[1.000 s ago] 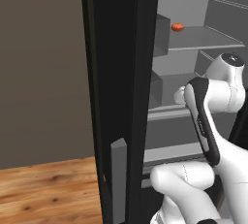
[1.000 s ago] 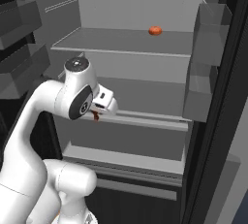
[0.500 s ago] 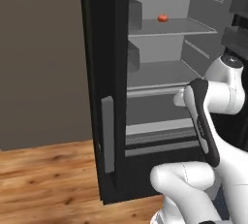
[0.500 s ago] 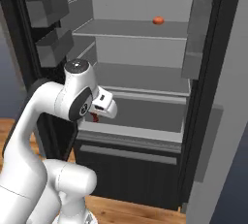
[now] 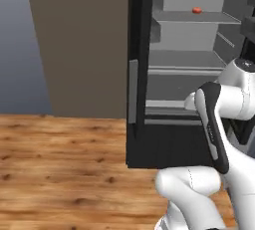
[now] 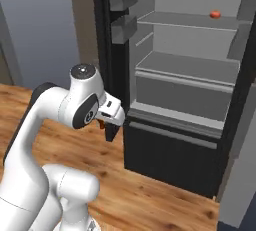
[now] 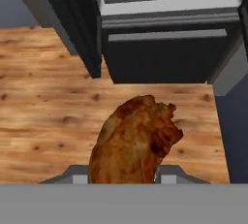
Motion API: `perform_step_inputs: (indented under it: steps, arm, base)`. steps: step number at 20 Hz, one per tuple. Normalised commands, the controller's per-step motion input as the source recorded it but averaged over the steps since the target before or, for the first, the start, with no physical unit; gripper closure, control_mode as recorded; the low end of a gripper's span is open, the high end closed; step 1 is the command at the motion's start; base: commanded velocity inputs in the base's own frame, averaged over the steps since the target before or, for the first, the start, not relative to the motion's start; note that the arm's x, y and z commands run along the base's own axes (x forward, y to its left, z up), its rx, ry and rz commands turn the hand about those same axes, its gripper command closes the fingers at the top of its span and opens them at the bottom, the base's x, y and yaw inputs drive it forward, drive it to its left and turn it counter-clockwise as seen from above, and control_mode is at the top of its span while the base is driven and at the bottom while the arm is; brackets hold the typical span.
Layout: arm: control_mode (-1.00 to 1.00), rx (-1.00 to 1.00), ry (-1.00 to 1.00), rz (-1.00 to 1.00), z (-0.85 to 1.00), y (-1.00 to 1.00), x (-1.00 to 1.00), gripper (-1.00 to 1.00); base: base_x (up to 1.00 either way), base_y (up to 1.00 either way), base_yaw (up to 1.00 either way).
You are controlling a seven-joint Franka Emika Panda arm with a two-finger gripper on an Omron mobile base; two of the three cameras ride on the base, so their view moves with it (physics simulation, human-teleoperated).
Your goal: Take the chicken drumstick from the fridge and place it on the digital scale on the counter by the fridge. Wait a few seconds for a reading, then move it to the plate on the dining counter.
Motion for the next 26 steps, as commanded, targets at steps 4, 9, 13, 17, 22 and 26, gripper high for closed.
perform_step_inputs:
  steps: [4, 9, 13, 17, 22, 26]
  arm:
    - [1.0, 0.0, 0.0, 0.0, 0.0, 0.0, 0.0, 1.0]
    - [1.0, 0.0, 0.0, 0.0, 0.0, 0.0, 0.0, 1.0]
    - [1.0, 0.0, 0.0, 0.0, 0.0, 0.0, 0.0, 1.0]
    - [1.0, 0.0, 0.0, 0.0, 0.0, 0.0, 0.0, 1.0]
    - [1.0, 0.0, 0.0, 0.0, 0.0, 0.0, 0.0, 1.0]
    - [1.0, 0.0, 0.0, 0.0, 0.0, 0.0, 0.0, 1.0]
  base:
    - [-0.69, 0.28, 0.89]
    - [-0.54, 0.3, 0.92]
    - [-0.52, 0.31, 0.93]
    - [-0.41, 0.34, 0.92]
    - [-0.19, 0.49, 0.87]
    - [-0.02, 0.77, 0.76]
